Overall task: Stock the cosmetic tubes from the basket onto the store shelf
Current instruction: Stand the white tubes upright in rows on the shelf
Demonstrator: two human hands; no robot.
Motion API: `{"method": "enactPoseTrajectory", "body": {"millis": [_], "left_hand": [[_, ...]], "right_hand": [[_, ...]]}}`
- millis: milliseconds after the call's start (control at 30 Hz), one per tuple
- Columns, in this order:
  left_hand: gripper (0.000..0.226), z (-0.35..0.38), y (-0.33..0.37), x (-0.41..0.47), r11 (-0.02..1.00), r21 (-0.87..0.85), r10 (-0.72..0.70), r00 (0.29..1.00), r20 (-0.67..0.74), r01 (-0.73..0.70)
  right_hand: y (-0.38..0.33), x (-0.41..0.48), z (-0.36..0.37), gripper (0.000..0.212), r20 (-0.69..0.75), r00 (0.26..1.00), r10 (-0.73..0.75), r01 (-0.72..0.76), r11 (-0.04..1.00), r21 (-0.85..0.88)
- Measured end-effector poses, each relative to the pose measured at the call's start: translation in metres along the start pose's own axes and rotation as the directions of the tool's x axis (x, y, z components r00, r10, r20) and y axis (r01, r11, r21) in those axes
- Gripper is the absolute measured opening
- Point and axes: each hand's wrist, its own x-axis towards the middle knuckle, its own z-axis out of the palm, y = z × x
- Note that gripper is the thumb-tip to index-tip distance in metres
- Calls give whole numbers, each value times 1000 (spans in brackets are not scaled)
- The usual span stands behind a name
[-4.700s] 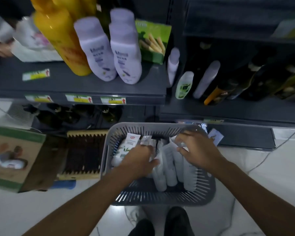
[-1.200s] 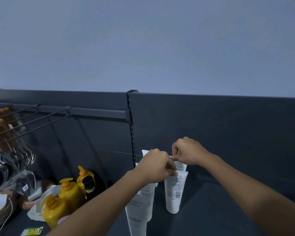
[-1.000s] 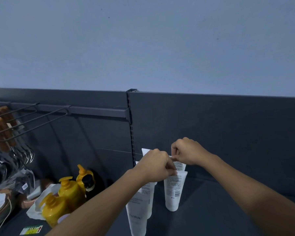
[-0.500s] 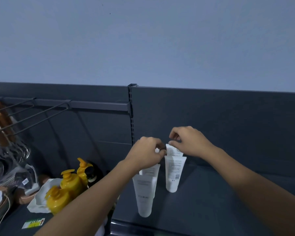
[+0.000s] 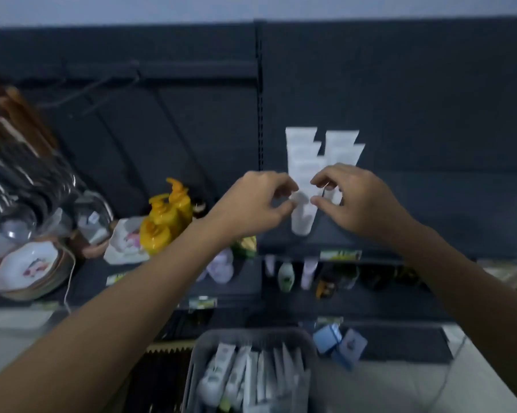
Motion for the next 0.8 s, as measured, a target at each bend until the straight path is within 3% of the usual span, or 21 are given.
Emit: {"method": "enactPoseTrajectory", "body": {"millis": [133,267,400,533,600,667,800], "left_hand": [[23,50,-24,-61,997,-71,-25,994,104,32],[24,133,-61,-121,977,-116,-130,931,341,179],[22,231,-96,-180,937,-63,-246,779,577,344],[33,326,-124,-245,872,135,-387,494,779,471],[35,361,-129,-274,843,226,-450,411,793,488],[35,389,-130,-298,820,289,-502,380,777,494],[40,429,-128,-323,749,392,-616,346,707,534]], "right_hand": [[-15,-52,58,26,94,994,56,-57,998,12],[-7,-106,135,25,215,972,94,-101,995,22],[16,-162,217,24,363,924,123,-144,989,32],[42,-211,296,19,503,844,186,-232,972,31],[55,-230,332,21,583,785,212,-270,963,13],[67,-246,363,24,659,715,231,-276,960,-37],[87,-267,409,39,786,582,208,-69,976,-207]]}}
